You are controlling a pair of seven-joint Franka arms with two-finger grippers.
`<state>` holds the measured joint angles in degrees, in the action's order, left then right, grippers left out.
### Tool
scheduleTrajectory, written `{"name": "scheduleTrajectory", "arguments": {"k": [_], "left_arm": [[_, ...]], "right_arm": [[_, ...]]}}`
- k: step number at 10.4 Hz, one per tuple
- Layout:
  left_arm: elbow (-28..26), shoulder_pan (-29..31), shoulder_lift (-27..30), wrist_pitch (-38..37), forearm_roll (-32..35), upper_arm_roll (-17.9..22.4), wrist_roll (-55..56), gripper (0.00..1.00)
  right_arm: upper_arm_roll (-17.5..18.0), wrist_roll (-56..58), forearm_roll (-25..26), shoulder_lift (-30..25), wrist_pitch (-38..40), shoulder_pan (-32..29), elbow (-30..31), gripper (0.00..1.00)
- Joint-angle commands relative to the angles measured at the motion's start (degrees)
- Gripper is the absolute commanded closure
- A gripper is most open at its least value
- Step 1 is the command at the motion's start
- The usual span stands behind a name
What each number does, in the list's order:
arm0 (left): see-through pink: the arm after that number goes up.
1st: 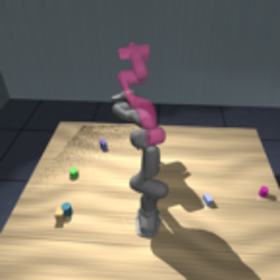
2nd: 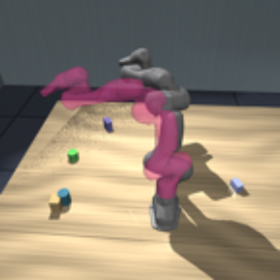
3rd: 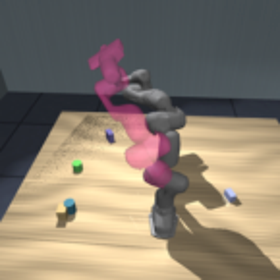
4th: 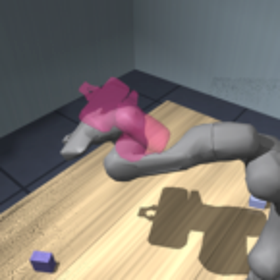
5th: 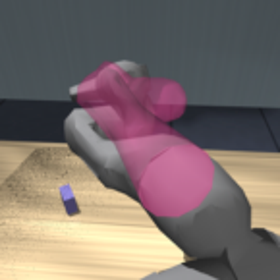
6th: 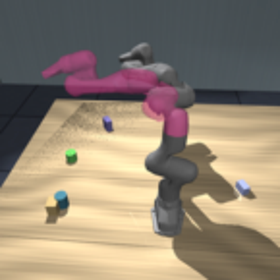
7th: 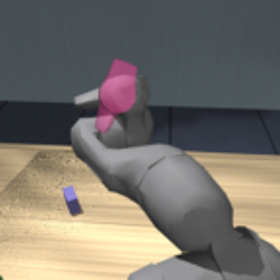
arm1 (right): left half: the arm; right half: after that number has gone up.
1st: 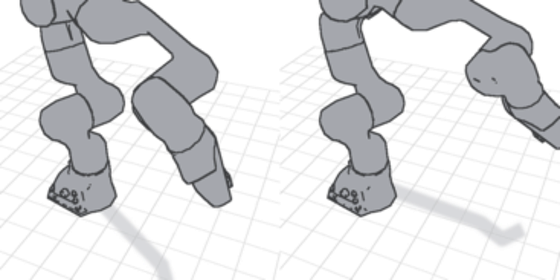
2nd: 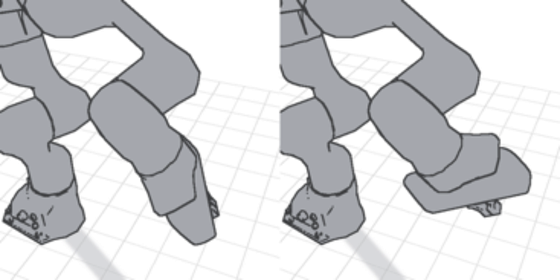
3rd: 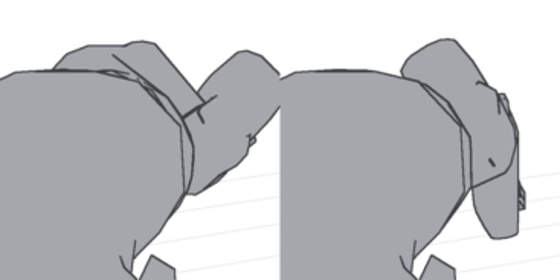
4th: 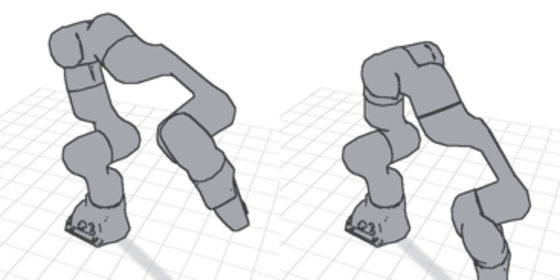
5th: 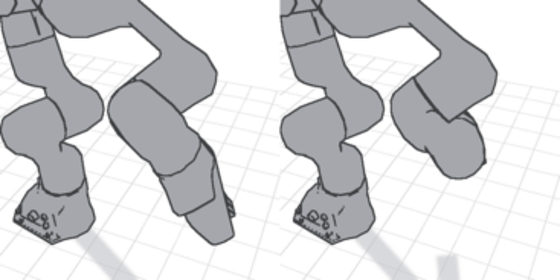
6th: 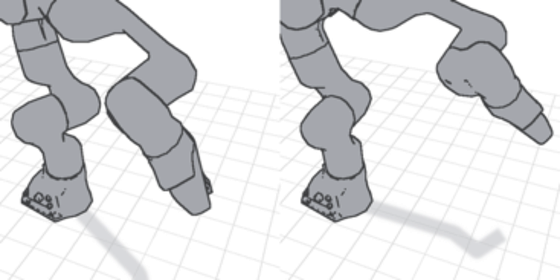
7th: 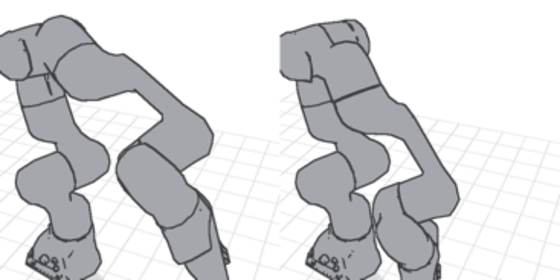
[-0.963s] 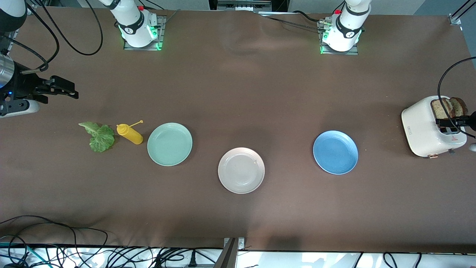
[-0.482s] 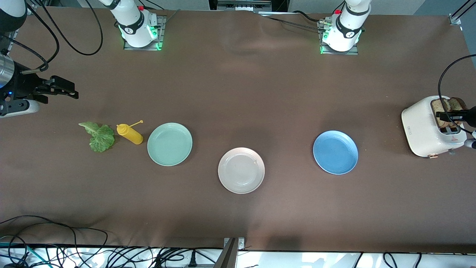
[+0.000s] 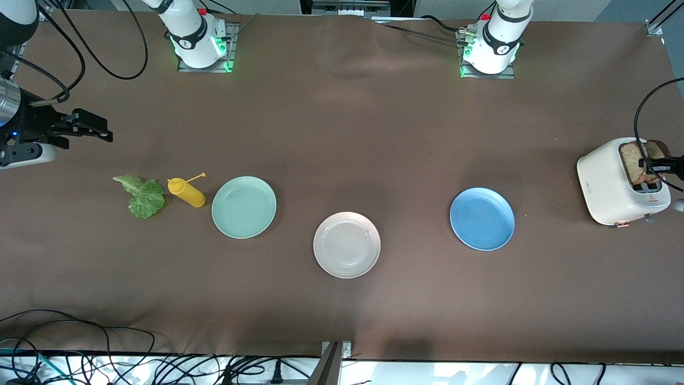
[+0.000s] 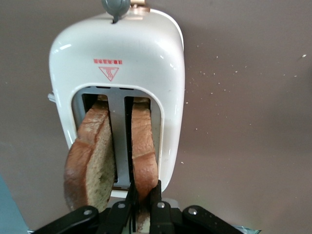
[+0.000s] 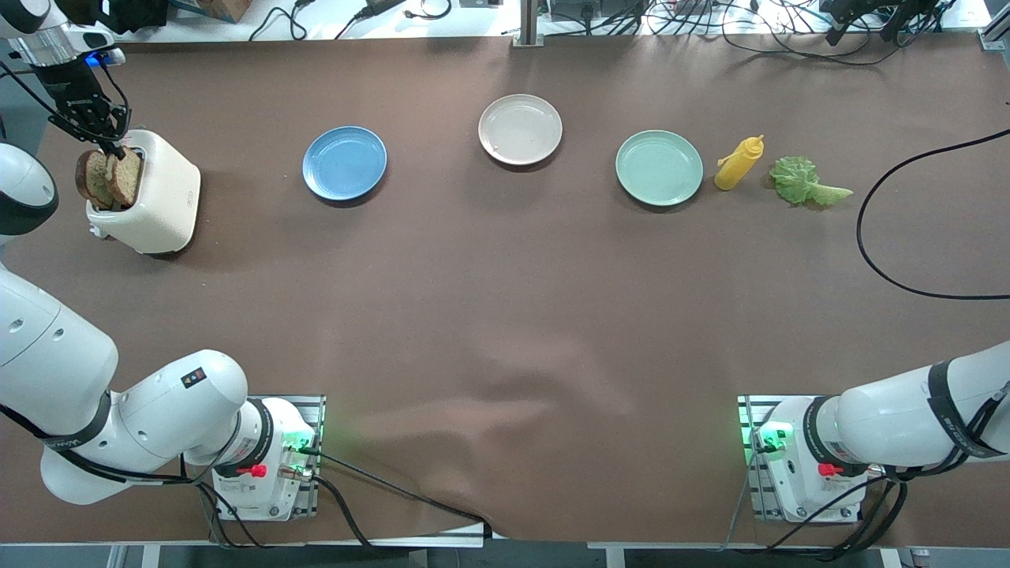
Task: Make sandwich on beige plate with both arms
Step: 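Pull the bread slice up out of the toaster slot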
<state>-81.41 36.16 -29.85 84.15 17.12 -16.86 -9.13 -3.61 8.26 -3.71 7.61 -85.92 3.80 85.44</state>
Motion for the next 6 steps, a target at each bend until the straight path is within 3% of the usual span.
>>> {"name": "scheduleTrajectory", "arguments": {"k": [1, 3, 6], "left_arm": [[1.61, -0.30, 4.16, -1.18, 1.78, -0.81, -5.08, 1.00], [1.87, -0.30, 7.95, -2.58, 1.08, -2.21, -6.60, 1.00], [1.87, -0.30, 9.90, -3.55, -1.98, -8.79, -2.41, 1.00]], "right_arm": [[0.18, -0.70, 0.55, -0.23, 0.14, -0.11, -0.01, 0.00], [0.18, -0.70, 0.55, -0.23, 0.05, -0.11, -0.01, 0.00], [0.18, -0.70, 0.55, -0.23, 0.14, -0.11, -0.01, 0.00]]}}
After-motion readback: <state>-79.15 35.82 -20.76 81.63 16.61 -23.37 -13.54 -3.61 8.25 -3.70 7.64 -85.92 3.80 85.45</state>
